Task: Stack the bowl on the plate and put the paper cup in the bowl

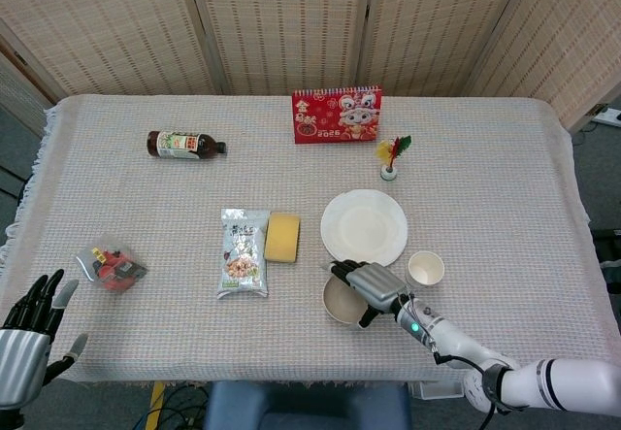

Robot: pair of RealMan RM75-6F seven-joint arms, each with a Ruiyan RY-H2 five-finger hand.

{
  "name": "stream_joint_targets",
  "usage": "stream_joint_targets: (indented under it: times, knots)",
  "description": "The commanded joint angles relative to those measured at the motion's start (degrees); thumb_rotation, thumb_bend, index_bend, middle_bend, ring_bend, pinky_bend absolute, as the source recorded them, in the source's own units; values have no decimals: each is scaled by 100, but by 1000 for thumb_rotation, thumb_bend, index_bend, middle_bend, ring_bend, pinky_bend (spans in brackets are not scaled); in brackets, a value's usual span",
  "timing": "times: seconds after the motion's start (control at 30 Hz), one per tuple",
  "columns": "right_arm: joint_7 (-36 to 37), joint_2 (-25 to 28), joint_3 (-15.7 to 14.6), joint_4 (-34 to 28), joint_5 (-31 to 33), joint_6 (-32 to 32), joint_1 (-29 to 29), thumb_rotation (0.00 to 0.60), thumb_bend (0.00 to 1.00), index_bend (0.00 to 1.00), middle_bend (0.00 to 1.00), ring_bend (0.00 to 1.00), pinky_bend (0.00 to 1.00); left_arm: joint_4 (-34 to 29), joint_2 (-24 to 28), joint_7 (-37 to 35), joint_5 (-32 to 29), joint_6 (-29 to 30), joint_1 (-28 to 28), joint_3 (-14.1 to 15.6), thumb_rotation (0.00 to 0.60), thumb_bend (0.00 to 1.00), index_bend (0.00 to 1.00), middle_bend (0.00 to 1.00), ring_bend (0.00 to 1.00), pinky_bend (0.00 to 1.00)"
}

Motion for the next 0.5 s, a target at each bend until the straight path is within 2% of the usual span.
stream_joint_targets:
  times: [0.03,0.27,0.5]
  knots:
    - [26,-44,-3,27,-56,74,-39,600,218,32,153,238,375,2,0,0,2,4,4,0,600,314,0,0,0,259]
    - [199,11,125,-13,-218,332,-146,600,224,51,184,262,385,0,3,-3,-4,11,16,-4,600,314,0,0,0,259]
    - [415,154,441,-41,-180,579,-187,600,198,51,186,262,385,-8,-13,37,0,-35,8,5,600,314,0,0,0,259]
